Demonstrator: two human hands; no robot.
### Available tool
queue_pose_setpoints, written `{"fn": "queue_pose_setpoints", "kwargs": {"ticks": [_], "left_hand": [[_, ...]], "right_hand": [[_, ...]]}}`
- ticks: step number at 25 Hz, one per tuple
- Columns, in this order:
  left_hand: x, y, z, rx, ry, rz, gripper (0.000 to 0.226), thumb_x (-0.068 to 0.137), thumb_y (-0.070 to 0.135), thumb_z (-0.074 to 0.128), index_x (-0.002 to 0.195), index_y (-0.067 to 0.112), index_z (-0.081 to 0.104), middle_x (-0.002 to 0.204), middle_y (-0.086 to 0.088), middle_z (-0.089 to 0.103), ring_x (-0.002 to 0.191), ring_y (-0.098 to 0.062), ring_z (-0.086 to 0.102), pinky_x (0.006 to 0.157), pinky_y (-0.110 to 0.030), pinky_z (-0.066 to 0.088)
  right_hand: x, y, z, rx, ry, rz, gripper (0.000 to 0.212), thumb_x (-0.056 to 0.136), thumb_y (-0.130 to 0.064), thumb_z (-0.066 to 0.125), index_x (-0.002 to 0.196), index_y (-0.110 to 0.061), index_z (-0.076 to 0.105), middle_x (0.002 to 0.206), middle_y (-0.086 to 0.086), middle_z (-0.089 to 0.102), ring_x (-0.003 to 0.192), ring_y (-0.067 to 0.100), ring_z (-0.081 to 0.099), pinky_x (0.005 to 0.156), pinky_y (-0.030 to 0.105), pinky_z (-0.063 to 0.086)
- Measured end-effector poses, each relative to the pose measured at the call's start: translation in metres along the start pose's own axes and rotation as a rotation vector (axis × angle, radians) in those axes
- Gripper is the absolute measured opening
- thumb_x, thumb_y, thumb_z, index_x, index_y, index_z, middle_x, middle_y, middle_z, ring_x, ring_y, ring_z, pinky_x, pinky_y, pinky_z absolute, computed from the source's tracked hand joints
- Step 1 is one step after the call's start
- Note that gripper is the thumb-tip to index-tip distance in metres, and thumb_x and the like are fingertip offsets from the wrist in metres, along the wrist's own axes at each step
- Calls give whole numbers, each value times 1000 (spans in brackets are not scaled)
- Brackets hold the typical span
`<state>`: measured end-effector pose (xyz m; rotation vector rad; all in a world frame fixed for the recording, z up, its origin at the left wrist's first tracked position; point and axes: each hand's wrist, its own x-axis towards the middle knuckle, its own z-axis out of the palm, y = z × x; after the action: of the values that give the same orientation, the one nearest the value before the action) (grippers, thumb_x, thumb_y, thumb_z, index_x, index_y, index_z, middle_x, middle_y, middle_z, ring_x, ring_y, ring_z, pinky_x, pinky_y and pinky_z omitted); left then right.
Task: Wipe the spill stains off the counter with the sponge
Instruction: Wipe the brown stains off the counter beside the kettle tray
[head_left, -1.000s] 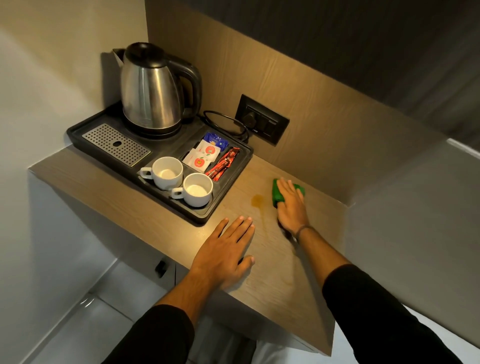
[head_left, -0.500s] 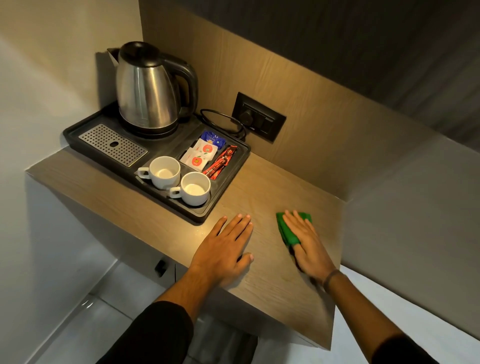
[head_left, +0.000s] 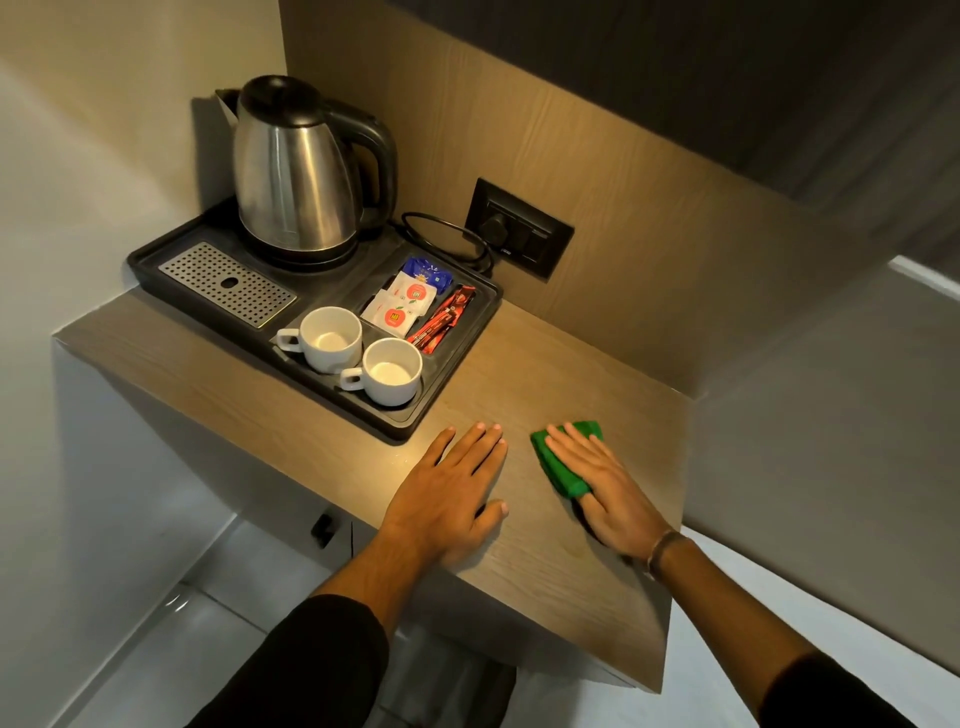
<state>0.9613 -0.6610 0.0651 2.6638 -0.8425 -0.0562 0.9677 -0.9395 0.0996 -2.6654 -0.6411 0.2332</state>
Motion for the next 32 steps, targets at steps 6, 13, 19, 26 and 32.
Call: {"fn": "queue_pose_setpoints", "kwargs": {"ticks": [6,13,19,26,32], "left_hand": [[1,0,1,3,10,-3,75,106,57,27,166,15,10,177,-6,8,161,-19,-1,131,-49,4],[-1,-1,2,-3,22,-1,76,106,57,27,166,15,11,177,-6,10,162,-20,0,131,-50,5],[0,-2,4,5,28,7,75,106,55,30,166,14,14,176,-7,13,162,-21,4,131,-52,9],[-1,-4,5,6,42,17,75,106,56,30,166,13,15,176,-7,12,161,-21,4,131,-48,4],[0,-4,6,16,41,10,75,106,55,31,166,14,15,176,-7,13,161,-21,4,131,-50,7]], "right_hand": [[93,-29,-12,63,5,108,81,85,5,43,161,-18,29,172,4,25,162,23,10,131,56,8],[-52,-8,3,38,67,94,75,92,-6,38,163,-24,22,173,-6,18,162,18,8,131,58,8],[-75,-65,26,89,16,136,81,92,2,45,163,-27,20,174,-7,17,162,15,6,132,52,4],[-77,-38,0,146,159,340,73,91,8,41,159,-14,29,170,3,23,162,22,11,130,59,9],[-120,-77,45,89,27,173,78,93,-6,38,163,-33,17,173,-15,15,162,11,6,131,49,4]]}}
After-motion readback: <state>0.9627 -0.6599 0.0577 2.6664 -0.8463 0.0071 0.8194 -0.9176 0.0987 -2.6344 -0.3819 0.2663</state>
